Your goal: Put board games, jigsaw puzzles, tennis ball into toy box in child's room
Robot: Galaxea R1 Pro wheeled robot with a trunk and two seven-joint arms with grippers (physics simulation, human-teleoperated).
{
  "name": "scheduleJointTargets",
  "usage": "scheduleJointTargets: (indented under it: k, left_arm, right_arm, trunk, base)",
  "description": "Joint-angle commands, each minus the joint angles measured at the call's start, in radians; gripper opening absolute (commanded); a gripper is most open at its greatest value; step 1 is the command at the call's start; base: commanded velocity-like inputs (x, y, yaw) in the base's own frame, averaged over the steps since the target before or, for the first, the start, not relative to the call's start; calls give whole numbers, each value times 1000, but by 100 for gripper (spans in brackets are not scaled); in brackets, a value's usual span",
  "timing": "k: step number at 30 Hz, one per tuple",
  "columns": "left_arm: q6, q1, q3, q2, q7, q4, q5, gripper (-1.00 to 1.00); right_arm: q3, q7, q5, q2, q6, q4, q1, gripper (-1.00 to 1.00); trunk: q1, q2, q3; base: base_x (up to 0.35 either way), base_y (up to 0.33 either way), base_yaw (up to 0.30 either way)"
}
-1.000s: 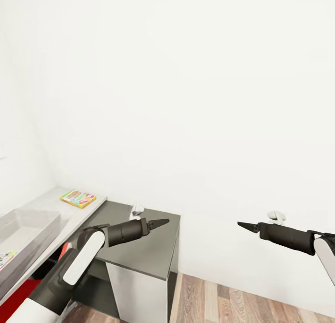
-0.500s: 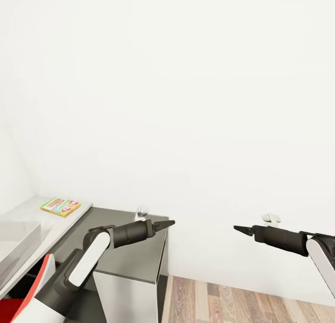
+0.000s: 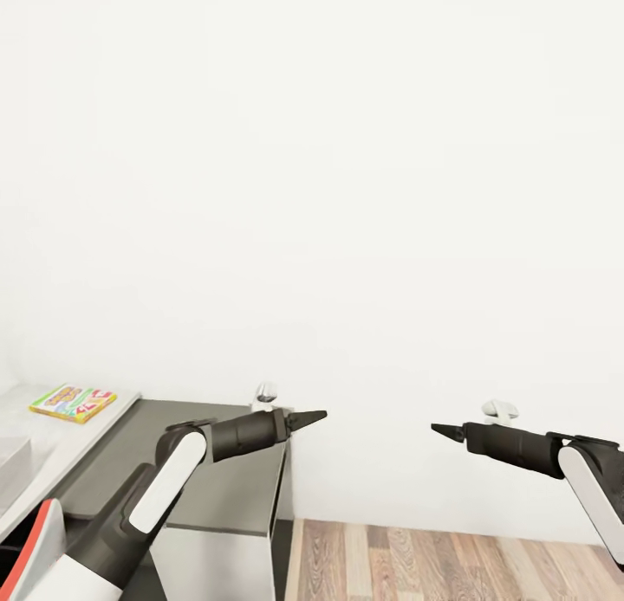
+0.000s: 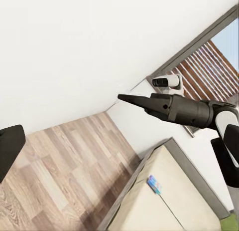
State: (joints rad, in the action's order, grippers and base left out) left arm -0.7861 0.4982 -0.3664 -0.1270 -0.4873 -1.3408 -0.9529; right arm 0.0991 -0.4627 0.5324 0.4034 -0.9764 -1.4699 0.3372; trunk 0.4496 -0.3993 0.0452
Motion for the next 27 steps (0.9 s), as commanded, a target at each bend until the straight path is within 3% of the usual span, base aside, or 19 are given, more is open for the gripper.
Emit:
scheduleJointTargets:
  k: [1,11,19,27]
  left_arm:
    - [-4,0,-1,-1,0,0,-4,100]
    - [-4,0,0,0,1,12,-2,100]
    - [-5,0,1,0,-1,63,-4,100]
    - [-5,0,1,0,-2,82,-4,100]
  right_arm:
    - [1,-8,-7,0,-4,0,1,100]
    - [-18,0,-7,-14,16,0,0,100]
    - [-33,-1,-7,-20,91,0,0,100]
    - [-40,-2,-6,-22,112,0,0,100]
  trunk:
    - [0,-1,1]
    - [0,-1,10]
    - [0,-1,12]
    - [0,-1,11]
  base:
    - [0,0,-214]
    - [0,0,-172]
    - [0,0,-54]
    - [0,0,-34]
